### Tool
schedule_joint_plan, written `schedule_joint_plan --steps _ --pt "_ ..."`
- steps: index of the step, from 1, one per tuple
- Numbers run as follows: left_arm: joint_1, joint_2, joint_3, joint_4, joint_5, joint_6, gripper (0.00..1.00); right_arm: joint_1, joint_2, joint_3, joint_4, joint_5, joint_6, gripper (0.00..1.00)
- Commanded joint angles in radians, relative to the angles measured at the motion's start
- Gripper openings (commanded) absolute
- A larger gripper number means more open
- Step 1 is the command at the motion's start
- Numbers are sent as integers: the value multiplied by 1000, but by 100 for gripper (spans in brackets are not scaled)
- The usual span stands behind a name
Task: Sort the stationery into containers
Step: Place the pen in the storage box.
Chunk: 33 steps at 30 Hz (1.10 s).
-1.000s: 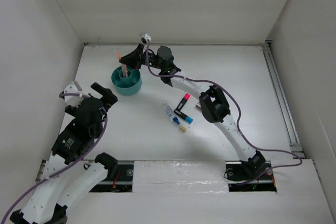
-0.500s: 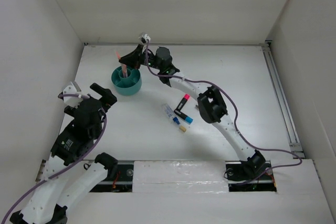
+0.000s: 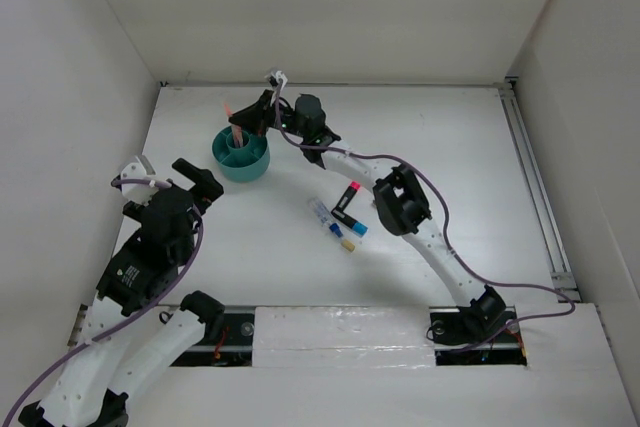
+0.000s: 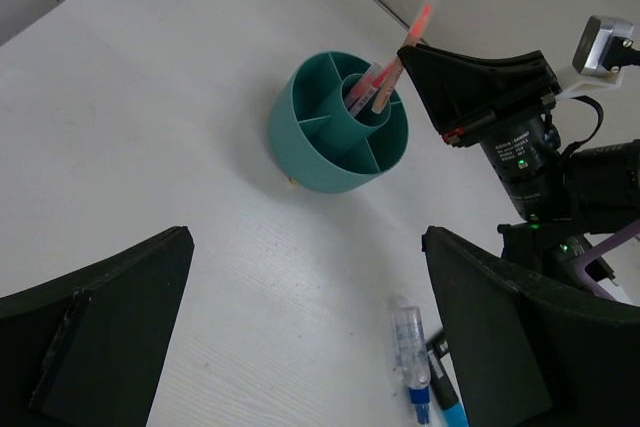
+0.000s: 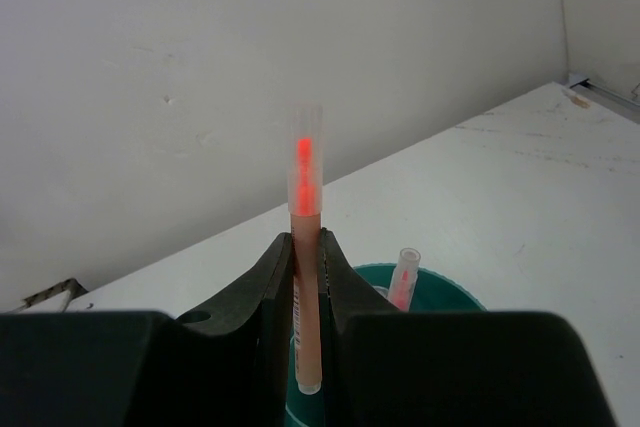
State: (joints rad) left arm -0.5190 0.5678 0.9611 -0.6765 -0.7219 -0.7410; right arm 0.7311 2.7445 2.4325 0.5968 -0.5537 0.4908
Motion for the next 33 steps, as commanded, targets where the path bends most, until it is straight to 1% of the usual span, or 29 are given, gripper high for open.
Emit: schedule_joint_plan --steps 1,13,18,22,25,28,30,31,33 --pt "5 -6 -10 34 -1 11 100 -7 12 56 26 18 3 0" --pt "5 -6 -10 34 9 20 100 -7 40 46 26 9 3 0" --pt "5 -6 -10 43 9 20 100 -7 27 -23 84 -12 3 1" --pt "5 -6 -10 43 9 29 100 -7 7 -56 115 -31 3 9" --pt "5 -6 -10 43 9 29 100 -7 -2 -76 115 -31 -6 11" --pt "5 -6 -10 43 9 29 100 -7 -11 -108 162 -66 -6 16" --pt "5 -6 -10 43 9 29 100 -7 -34 -136 210 -94 6 21" --pt "5 -6 -10 43 9 29 100 -7 -48 -168 224 -94 6 21" --pt "5 -6 -10 43 9 29 100 -7 -84 -197 254 -94 6 24"
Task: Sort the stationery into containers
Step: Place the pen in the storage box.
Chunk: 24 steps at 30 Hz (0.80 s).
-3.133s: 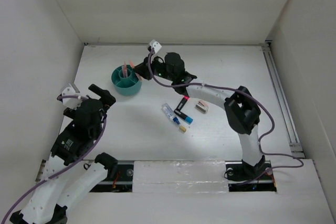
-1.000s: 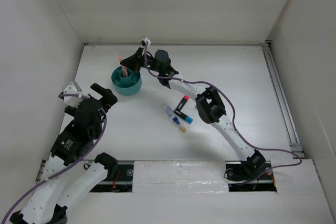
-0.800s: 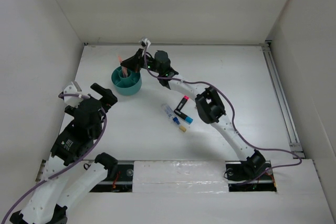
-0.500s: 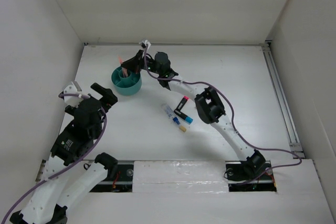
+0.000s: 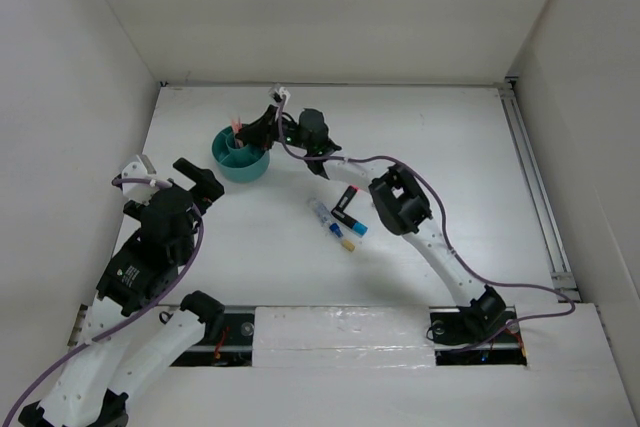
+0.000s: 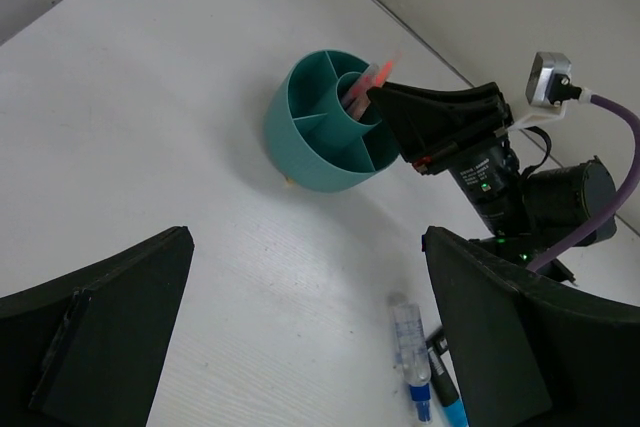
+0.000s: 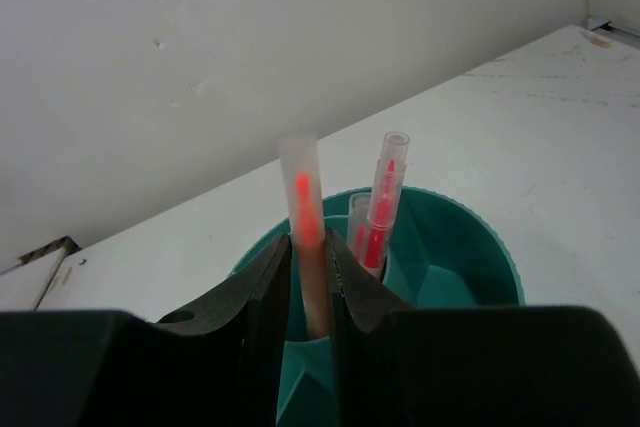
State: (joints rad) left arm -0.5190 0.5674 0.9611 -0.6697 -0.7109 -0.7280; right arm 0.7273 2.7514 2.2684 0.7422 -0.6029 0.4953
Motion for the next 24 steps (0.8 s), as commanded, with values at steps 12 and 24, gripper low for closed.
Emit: schedule_joint_plan --steps 12,24 --pt "5 3 -10 36 -2 16 100 -3 -248 -208 226 -87 14 37" --pt "5 12 -10 36 -2 36 100 -75 -865 -846 -142 348 -114 100"
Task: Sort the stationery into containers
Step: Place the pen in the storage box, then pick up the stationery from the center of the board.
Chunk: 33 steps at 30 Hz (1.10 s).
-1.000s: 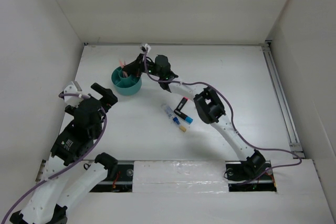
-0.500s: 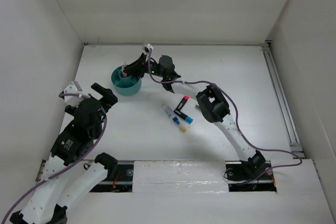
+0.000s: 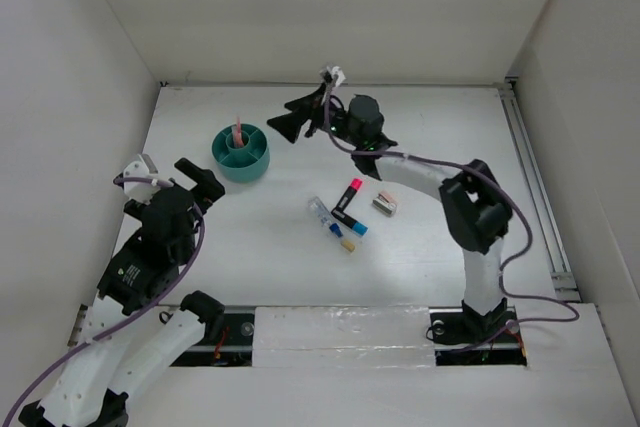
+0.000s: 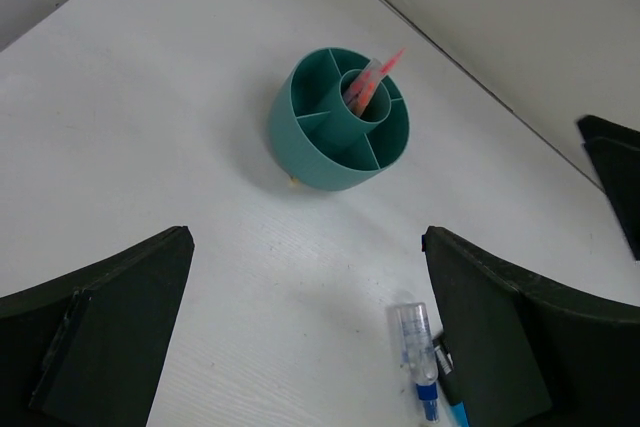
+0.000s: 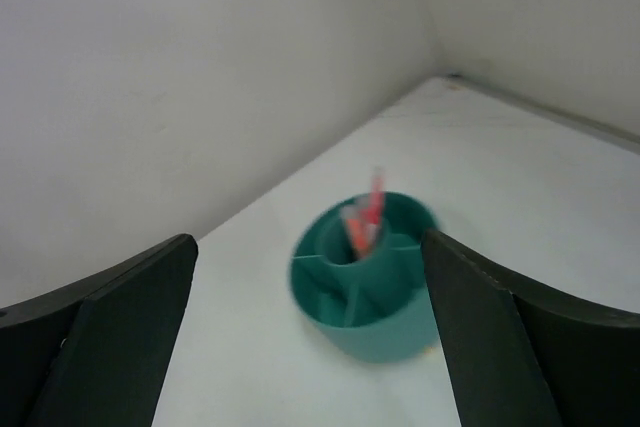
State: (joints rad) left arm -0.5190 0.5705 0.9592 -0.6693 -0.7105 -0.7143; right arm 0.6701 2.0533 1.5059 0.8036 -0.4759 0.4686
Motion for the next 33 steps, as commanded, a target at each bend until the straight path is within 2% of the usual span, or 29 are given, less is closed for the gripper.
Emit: schedule_joint_plan --steps 1,3,4,5,8,12,15,19,23,26,31,33 --pt "5 9 -8 36 -3 22 100 -18 -209 -107 -292 408 -88 100" --pt "5 9 -8 36 6 22 100 8 -277 -151 -468 593 -68 100" --pt "5 9 -8 36 6 22 100 8 -326 -162 -636 688 -8 100" --pt "5 9 -8 36 6 22 100 35 -347 -173 -714 858 25 100" --pt "5 18 -8 45 6 22 100 56 -424 -233 -901 1041 146 100" --pt "5 19 -17 45 16 22 100 65 -482 -269 -1136 1155 373 100" --pt "5 28 -17 45 25 22 100 77 -495 -306 -1225 1169 484 100" --pt "5 28 -17 45 36 22 100 100 -495 -342 -1225 1142 545 100" --pt "5 28 -17 45 45 22 100 118 -429 -342 -1209 1090 574 97" --pt "5 28 -17 45 45 22 100 131 -331 -265 -1224 1063 564 95" --pt "5 28 -17 45 45 22 100 140 -171 -84 -1415 1111 662 87" --pt "5 19 -17 45 54 22 100 140 -131 -75 -1446 1111 677 85"
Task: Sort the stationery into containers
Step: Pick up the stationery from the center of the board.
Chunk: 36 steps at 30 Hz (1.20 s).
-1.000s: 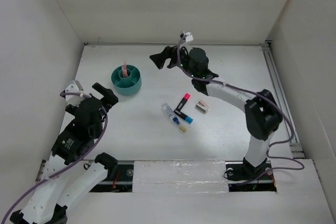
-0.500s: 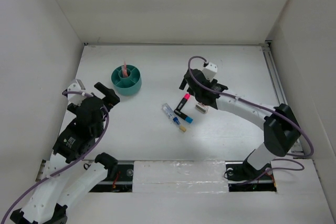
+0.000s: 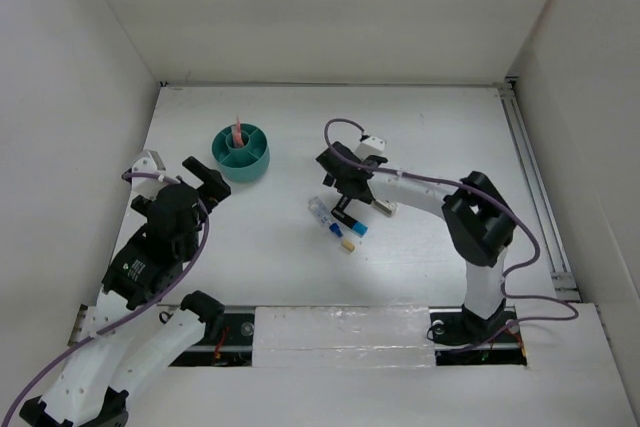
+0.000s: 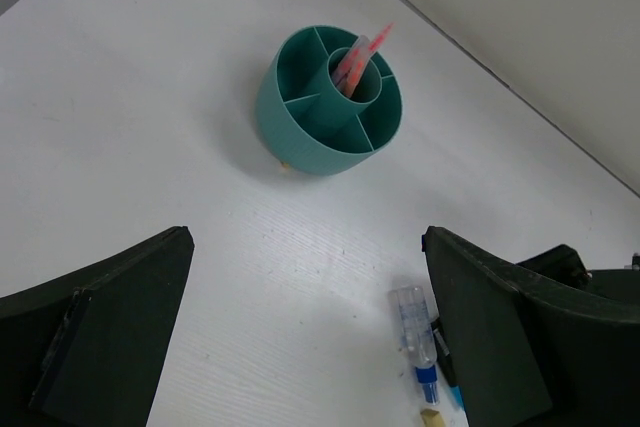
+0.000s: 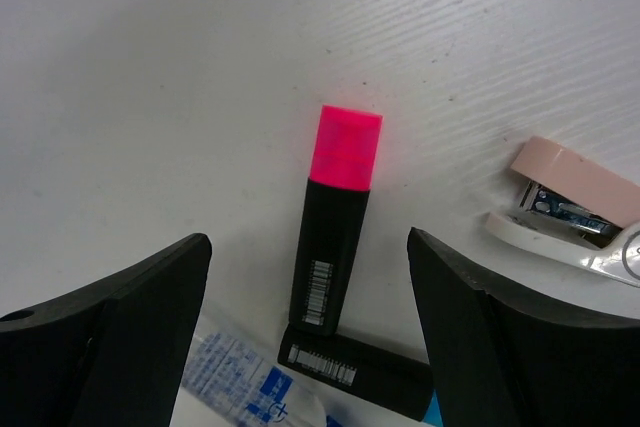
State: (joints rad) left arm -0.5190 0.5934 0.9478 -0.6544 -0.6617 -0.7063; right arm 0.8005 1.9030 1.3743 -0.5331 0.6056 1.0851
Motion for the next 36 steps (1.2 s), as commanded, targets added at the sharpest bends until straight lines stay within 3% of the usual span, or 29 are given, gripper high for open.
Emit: schedule_joint_plan --steps 1,14,17,19,20,22,25,29,36 --pt "5 -4 -6 39 5 25 100 9 33 57 -101 29 70 85" --pt "5 -41 -6 39 14 25 100 0 137 100 -130 8 85 79" --pt "5 -50 -15 39 14 25 100 -14 165 109 -119 -24 62 72" --pt "5 -50 -15 39 14 25 100 -24 165 109 -119 -35 62 66" --pt "5 -50 -15 39 14 25 100 -33 175 109 -107 -35 52 54" --pt "5 -50 -15 39 14 25 100 -34 176 80 -96 -47 52 40" --pt "5 -50 -15 39 14 25 100 -43 176 68 -84 -58 41 28" --pt "5 -50 -15 39 14 25 100 -53 211 58 -73 -90 32 0" --pt "5 -31 -15 50 25 34 100 -63 180 134 -44 -63 -28 0"
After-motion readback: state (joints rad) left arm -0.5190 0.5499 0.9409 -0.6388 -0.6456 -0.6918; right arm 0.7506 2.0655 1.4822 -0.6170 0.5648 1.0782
